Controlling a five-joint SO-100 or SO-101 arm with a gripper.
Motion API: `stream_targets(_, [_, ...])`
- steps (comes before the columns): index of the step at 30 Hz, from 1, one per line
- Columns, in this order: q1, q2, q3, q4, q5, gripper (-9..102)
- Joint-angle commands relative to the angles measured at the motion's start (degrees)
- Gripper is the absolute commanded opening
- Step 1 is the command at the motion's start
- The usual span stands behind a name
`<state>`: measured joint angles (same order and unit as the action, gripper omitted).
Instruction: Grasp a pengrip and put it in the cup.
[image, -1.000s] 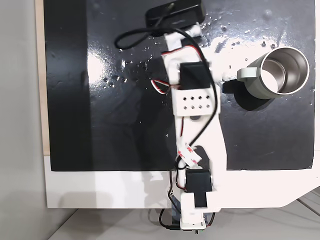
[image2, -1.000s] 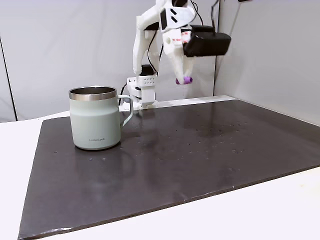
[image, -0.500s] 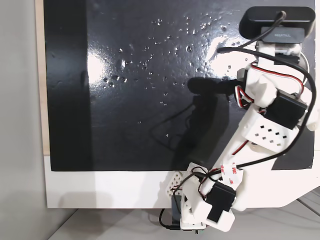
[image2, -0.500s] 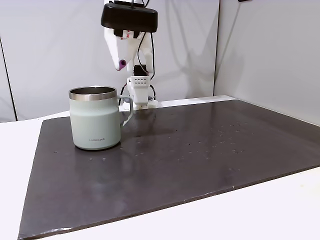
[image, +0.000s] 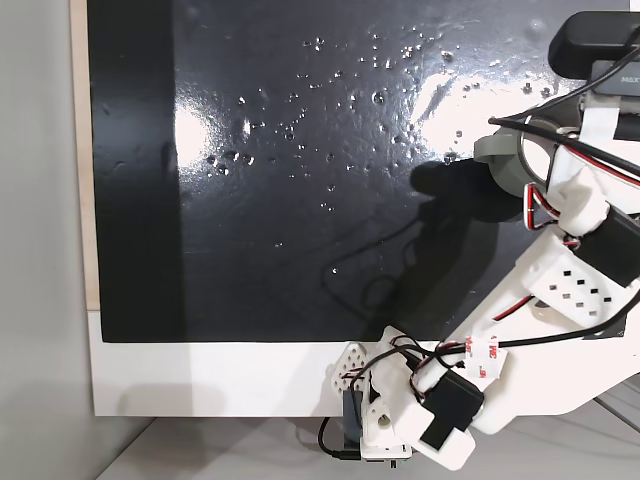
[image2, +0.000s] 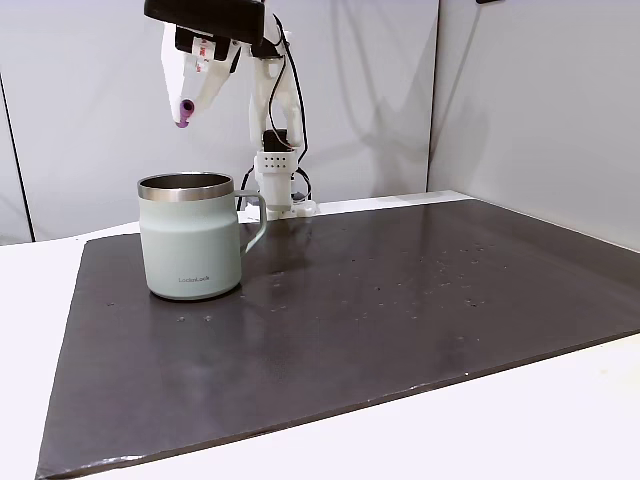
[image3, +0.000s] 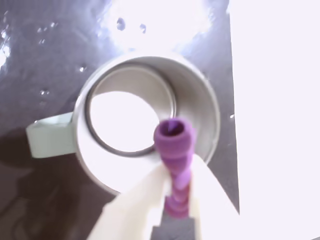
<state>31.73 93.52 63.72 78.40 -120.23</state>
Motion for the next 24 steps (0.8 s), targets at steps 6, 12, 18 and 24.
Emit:
stream_targets(6, [0.62, 4.92, 2.11, -2.55, -0.62, 30])
stream_targets(12, [0.53, 5.19, 2.46, -2.29, -0.53, 33])
stream_targets(18, [0.62, 5.19, 2.37, -2.55, -0.53, 33])
stream_targets(24, [0.7, 5.19, 2.37, -2.64, -0.53, 32])
